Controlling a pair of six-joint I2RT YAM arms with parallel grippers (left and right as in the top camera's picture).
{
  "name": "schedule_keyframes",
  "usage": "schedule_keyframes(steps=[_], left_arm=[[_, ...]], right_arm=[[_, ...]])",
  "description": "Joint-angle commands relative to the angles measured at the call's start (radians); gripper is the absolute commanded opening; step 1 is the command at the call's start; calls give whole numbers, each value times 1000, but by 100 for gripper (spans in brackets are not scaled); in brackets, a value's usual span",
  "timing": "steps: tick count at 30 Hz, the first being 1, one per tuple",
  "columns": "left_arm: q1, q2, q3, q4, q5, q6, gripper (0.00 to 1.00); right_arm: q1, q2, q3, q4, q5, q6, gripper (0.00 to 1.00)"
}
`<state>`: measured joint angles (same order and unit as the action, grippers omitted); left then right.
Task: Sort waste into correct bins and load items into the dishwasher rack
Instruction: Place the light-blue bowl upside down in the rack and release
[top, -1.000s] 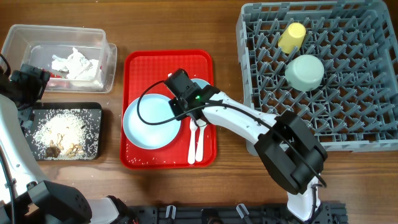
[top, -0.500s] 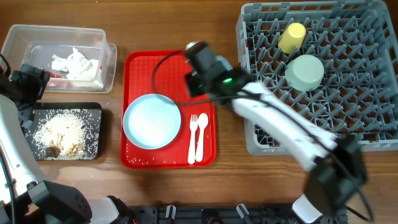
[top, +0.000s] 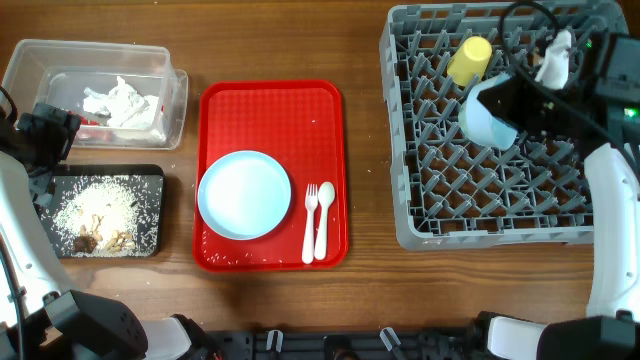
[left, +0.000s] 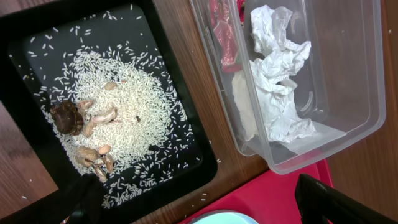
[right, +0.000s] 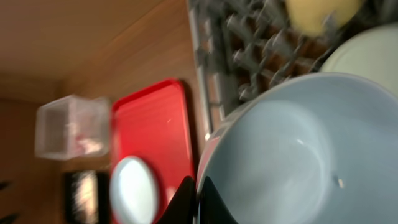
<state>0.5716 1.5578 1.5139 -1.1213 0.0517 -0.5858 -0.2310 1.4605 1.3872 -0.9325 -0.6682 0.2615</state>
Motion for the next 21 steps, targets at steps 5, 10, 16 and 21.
schedule_keyframes(steps=[5,10,16,21], left_arm=[[5,-2,4,2,4,2,100],[5,-2,4,2,4,2,100],[5,-2,4,2,4,2,100],[5,-2,4,2,4,2,100]], right_arm=[[-187,22,-206,-20,-535,-123,4],[-249,23,-329,10,-535,-119,4],[-325,23,-338,29,-389,-48,4],[-413,23,-338,76,-386,-23,11]])
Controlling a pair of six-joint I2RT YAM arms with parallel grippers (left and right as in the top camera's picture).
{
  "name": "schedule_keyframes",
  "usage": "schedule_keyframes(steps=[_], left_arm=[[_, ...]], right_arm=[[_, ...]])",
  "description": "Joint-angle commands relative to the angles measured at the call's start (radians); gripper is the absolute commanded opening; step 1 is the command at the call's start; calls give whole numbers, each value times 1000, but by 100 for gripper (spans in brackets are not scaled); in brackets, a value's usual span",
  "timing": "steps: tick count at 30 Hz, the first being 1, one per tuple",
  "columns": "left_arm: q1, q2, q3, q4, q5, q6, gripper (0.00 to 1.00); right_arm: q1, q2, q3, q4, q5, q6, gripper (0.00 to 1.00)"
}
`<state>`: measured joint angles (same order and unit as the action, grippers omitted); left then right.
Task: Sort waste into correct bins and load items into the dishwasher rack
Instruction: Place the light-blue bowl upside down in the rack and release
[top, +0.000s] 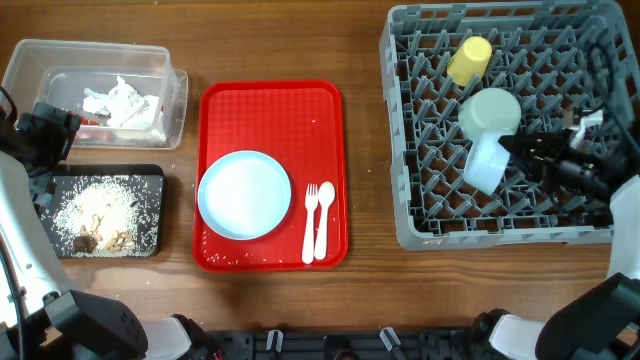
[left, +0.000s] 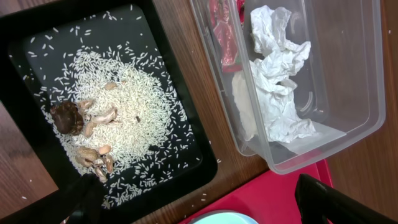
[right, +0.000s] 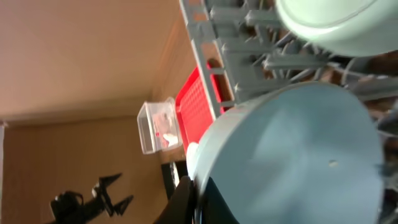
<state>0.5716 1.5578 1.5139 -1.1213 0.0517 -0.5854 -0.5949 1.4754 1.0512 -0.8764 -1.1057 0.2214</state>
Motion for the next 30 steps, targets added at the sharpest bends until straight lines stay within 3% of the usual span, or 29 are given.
schedule_keyframes(steps=[1,4,7,14,19,21,22,24,28,30], left_arm=[[5,-2,4,2,4,1,100],[5,-2,4,2,4,1,100],[5,-2,4,2,4,1,100],[5,-2,4,2,4,1,100],[5,-2,4,2,4,1,100],[5,-2,4,2,4,1,100],[5,-2,4,2,4,1,100],[5,-2,4,2,4,1,100],[5,-2,4,2,4,1,100],[5,-2,4,2,4,1,100]], right_arm=[[-61,8,-2,24,51,16,19],[-73,8,-1,46,68,17,25],[-88,8,10,76,85,47,39],[-122,-9,133,8,425,151,38],[-106,-99,160,-43,480,132,38],[-65,-119,159,-88,480,87,29],[-18,-121,156,-123,493,57,17],[76,-119,127,-135,576,82,4],[276,-103,68,-100,827,228,4],[363,-106,68,-76,850,232,4]])
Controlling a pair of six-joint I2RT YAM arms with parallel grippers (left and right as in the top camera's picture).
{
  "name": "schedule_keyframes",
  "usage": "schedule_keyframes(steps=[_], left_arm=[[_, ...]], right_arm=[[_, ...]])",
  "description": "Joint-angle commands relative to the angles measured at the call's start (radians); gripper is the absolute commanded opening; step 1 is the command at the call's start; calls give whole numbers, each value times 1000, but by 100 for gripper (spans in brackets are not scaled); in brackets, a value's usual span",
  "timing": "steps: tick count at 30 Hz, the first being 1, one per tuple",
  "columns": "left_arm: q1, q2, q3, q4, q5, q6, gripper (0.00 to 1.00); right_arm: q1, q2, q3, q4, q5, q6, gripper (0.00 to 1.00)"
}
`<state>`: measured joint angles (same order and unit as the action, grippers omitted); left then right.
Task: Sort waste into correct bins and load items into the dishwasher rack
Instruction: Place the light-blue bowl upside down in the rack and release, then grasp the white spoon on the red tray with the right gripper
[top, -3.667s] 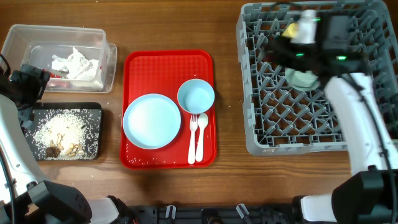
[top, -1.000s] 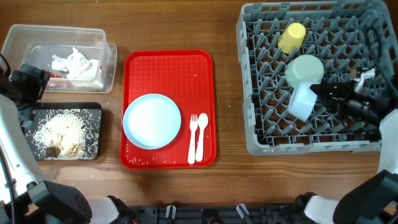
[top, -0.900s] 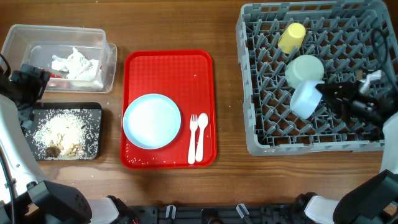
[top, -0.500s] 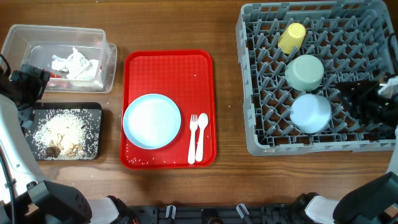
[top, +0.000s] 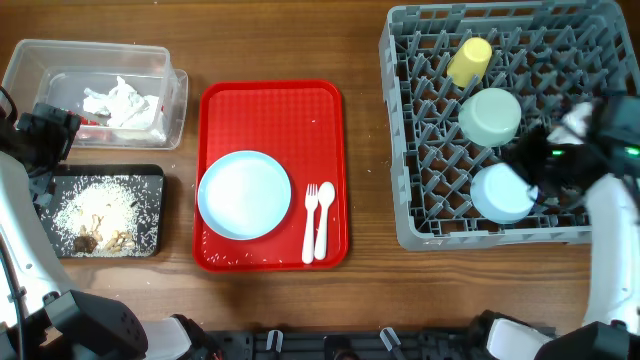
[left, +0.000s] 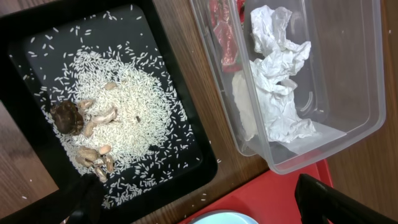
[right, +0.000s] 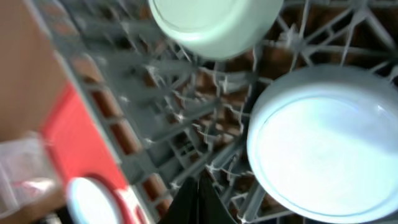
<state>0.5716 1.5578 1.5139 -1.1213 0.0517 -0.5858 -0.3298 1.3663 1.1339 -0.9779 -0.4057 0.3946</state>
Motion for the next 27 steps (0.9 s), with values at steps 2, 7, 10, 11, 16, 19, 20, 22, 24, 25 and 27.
schedule_keyframes(steps=[2,7,10,11,16,19,20,22,24,25,27], left_arm=[[5,-2,4,2,4,2,100],[5,-2,4,2,4,2,100],[5,-2,4,2,4,2,100],[5,-2,4,2,4,2,100],[5,-2,4,2,4,2,100],[5,-2,4,2,4,2,100],[5,-2,4,2,4,2,100],[5,-2,4,2,4,2,100],[5,-2,4,2,4,2,100],[5,-2,4,2,4,2,100],[5,-2,4,2,4,2,100]], right_arm=[[257,0,-14,125,143,46,10],[612,7,-12,399,149,37,67],[797,50,-12,538,254,156,59],[849,79,-12,555,294,160,55],[967,263,-12,500,359,216,45],[1043,387,-12,431,360,219,45],[1059,401,-12,418,360,218,45],[1100,415,-12,388,376,214,44],[1140,416,-12,340,464,246,43],[1156,416,-12,310,522,274,44],[1178,416,-4,277,555,253,51]])
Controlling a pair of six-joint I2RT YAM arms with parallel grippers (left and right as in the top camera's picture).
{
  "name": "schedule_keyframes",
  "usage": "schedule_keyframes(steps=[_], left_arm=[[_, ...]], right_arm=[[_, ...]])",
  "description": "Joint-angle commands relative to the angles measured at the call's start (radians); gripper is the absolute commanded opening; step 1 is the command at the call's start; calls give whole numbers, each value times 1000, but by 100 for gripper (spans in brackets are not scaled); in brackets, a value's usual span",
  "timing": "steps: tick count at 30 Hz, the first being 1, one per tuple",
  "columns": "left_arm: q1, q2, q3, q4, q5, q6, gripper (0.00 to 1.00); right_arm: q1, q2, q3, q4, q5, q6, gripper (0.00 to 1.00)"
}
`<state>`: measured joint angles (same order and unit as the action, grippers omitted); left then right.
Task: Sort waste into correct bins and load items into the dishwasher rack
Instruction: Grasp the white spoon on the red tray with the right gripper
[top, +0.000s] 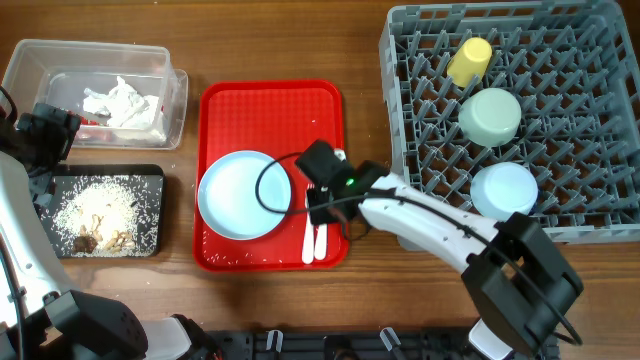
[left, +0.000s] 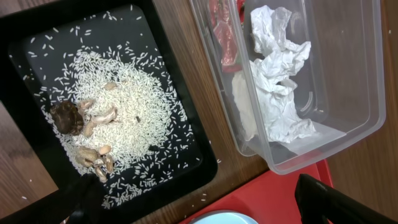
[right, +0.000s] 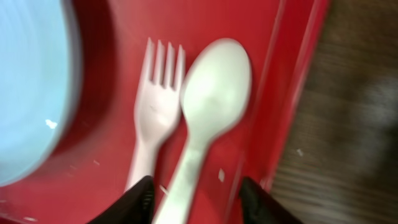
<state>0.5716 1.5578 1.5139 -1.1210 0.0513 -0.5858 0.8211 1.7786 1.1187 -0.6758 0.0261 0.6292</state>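
Observation:
A white fork (right: 155, 112) and a white spoon (right: 214, 93) lie side by side on the red tray (top: 270, 110), right of a light blue plate (top: 240, 195). My right gripper (top: 325, 195) hovers open just above them, and the spoon's handle runs between its fingers (right: 140, 199). A yellow cup (top: 469, 60), a green bowl (top: 490, 116) and a blue bowl (top: 503, 191) sit in the grey dishwasher rack (top: 560, 120). My left gripper (left: 205, 211) stands open at the far left, above the edge of the black tray (left: 37, 37) of rice and food scraps.
A clear plastic bin (left: 348, 74) holding crumpled white paper and a red wrapper stands beside the black tray, behind my left gripper. Bare wooden table lies between the red tray and the rack.
My right gripper has left the rack, where it was beside the overturned blue bowl, and is now open over the fork and spoon on the red tray. The left arm has not moved.
My right gripper first held the blue bowl above the rack near the yellow cup. Then it had the bowl tilted beside the green bowl. Then the bowl lay mouth-down in the rack. Now the gripper is over the cutlery. The left gripper stayed over the waste bins.

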Motion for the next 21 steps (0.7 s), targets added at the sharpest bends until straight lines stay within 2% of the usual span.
schedule_keyframes(steps=[1,3,7,11,13,17,18,20,21], left_arm=[[5,-2,4,2,5,2,100],[5,-2,4,2,5,2,100],[5,-2,4,2,5,2,100],[5,-2,4,2,5,2,100],[5,-2,4,2,5,2,100],[5,-2,4,2,5,2,100],[5,-2,4,2,5,2,100],[5,-2,4,2,5,2,100],[5,-2,4,2,5,2,100]], right_arm=[[32,2,31,-37,106,-29,52],[32,-6,80,-44,87,-113,53],[28,-14,311,-124,85,-239,81],[-1,41,622,-348,78,-274,86],[-3,69,668,-395,66,-255,89],[2,79,647,-402,-50,-256,91],[2,79,640,-414,-64,-258,87],[2,79,612,-433,-40,-238,61],[2,79,586,-443,8,-135,52]])
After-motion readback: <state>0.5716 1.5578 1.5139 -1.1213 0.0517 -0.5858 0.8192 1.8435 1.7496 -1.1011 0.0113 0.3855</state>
